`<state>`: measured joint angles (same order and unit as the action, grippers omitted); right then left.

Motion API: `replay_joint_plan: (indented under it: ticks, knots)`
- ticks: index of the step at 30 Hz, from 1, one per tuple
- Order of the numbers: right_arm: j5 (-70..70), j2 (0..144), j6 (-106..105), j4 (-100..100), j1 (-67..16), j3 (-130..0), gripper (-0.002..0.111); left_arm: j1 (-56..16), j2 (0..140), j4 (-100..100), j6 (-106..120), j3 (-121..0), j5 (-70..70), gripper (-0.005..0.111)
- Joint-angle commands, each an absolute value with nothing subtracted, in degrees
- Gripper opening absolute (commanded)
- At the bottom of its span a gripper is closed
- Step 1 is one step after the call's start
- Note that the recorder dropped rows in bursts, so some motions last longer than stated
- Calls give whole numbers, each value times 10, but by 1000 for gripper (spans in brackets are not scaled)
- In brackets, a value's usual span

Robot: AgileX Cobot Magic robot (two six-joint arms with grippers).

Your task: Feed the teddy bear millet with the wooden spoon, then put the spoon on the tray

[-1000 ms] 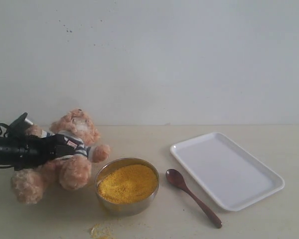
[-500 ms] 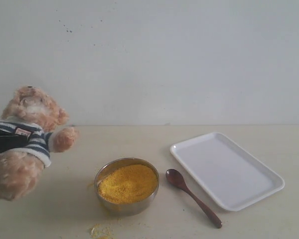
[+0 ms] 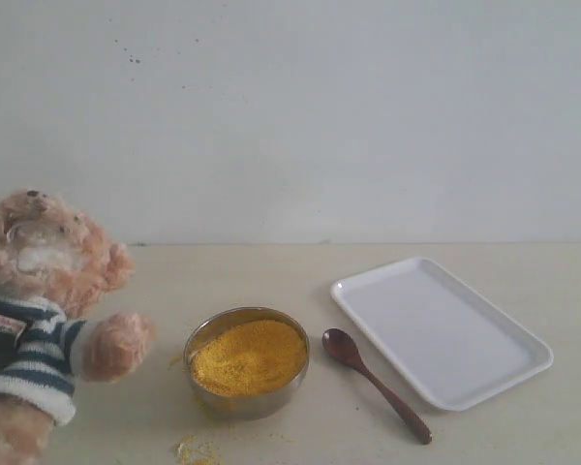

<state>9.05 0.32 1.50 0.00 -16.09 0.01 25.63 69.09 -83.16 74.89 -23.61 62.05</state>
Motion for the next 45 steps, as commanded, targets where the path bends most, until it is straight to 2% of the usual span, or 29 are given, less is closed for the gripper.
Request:
replay_joint_plan:
  ticks: [1,10,45]
  knots:
    - [89,0,13,0,-159,0,0,260,663,-807,708,-211,626,4]
    - [89,0,13,0,-159,0,0,260,663,-746,694,-176,548,4]
    - [89,0,13,0,-159,0,0,260,665,-771,729,-175,563,4]
